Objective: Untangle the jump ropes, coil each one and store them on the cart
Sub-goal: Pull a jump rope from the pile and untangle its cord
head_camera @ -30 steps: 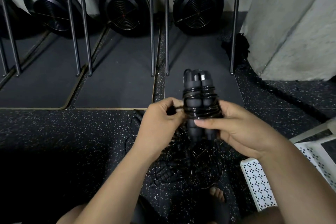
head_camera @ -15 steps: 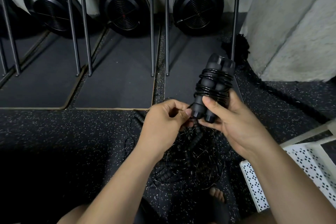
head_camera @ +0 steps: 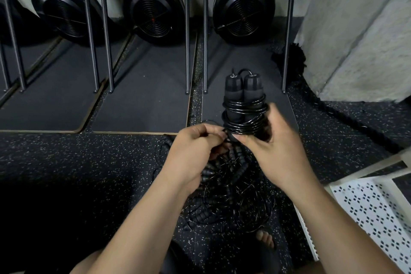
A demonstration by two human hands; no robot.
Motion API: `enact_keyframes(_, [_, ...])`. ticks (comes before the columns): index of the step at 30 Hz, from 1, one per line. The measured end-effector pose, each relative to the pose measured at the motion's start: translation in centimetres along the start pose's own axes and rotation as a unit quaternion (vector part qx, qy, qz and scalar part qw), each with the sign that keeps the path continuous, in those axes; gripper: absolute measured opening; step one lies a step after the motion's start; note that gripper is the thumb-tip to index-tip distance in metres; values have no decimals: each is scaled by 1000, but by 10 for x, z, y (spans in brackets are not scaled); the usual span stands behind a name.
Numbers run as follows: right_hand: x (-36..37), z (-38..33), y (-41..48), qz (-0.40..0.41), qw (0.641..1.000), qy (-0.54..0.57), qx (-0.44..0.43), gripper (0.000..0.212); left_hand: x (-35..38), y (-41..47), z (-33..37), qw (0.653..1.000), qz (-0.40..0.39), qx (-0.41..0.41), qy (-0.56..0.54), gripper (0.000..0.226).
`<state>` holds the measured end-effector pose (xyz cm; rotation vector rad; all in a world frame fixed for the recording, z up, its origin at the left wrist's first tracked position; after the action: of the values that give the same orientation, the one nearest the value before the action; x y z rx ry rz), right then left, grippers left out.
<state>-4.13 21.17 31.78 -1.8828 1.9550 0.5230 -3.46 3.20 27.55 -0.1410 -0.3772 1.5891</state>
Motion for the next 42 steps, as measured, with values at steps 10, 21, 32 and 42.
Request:
enact_keyframes(10, [10, -10, -2, -45, 997, -53, -29, 35, -4, 4, -21, 959, -28, -198, -199, 10])
enact_keyframes(21, [29, 13, -9, -166, 969, 174, 51, 37, -17, 9, 4, 999, -12, 14, 38, 20])
enact_keyframes(32, [46, 0, -24, -272, 930, 236, 75, 48, -6, -3, 21, 996, 2, 59, 73, 66])
enact_keyframes(42, [48, -4, -32, -307, 906, 266, 115, 62, -14, -1, 22, 998, 0, -11, -54, 81])
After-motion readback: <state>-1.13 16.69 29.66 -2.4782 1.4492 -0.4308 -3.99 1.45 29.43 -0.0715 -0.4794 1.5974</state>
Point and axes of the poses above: each hand's wrist, its own y-axis towards the middle knuckle, its own x-axis out of the palm, z = x × y, the point moved 9 cm from there along y, towards the middle knuckle, and after that the axes turned 3 degrees about x, right-handed, at the moved point
